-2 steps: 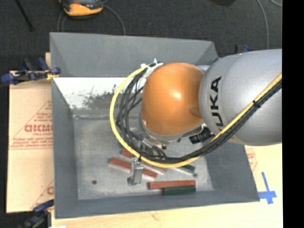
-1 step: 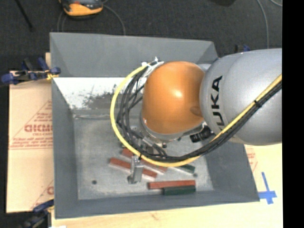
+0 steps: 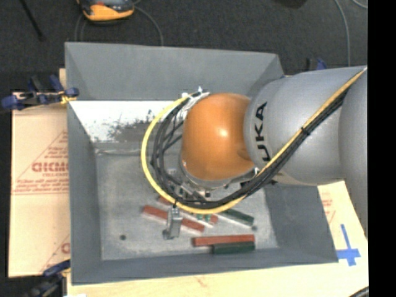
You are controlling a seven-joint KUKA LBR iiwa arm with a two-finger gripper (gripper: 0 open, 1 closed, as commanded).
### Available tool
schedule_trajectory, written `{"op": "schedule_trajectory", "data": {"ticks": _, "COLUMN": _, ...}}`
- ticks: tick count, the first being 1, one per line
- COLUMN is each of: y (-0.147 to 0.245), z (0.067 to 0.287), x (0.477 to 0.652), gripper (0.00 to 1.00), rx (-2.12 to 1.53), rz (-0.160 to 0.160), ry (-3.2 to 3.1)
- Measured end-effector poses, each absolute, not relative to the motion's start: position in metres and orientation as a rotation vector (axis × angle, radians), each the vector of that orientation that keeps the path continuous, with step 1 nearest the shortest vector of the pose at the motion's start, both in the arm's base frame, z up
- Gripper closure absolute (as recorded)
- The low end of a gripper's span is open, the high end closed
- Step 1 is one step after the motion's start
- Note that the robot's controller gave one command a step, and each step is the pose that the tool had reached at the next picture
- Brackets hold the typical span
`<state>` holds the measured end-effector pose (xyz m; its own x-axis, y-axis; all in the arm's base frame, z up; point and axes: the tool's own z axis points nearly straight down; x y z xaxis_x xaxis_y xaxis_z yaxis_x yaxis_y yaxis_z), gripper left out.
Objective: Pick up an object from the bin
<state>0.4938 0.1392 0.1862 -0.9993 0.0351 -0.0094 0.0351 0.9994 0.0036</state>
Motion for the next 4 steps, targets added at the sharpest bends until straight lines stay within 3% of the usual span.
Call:
{"op": "schedule_trajectory", "data": {"ticks": 1, "y": 0.138, "z": 0.125, "x": 0.497, "gripper": 0.00, "rx": 0.104, "rz": 0.005, "ry": 3.133}}
{"op": "schedule_trajectory", "data": {"ticks": 2, "y": 0.134, "z": 0.103, "x": 0.524, "gripper": 0.00, "rx": 0.287, "rz": 0.000, "ry": 3.133}}
{"op": "schedule_trajectory", "data": {"ticks": 3, "y": 0.124, "z": 0.071, "x": 0.541, "gripper": 1.00, "rx": -0.134, "rz": 0.002, "ry": 3.137}}
{"op": "schedule_trajectory", "data": {"ticks": 4, "y": 0.124, "z": 0.071, "x": 0.541, "gripper": 1.00, "rx": -0.132, "rz": 0.003, "ry": 3.137}}
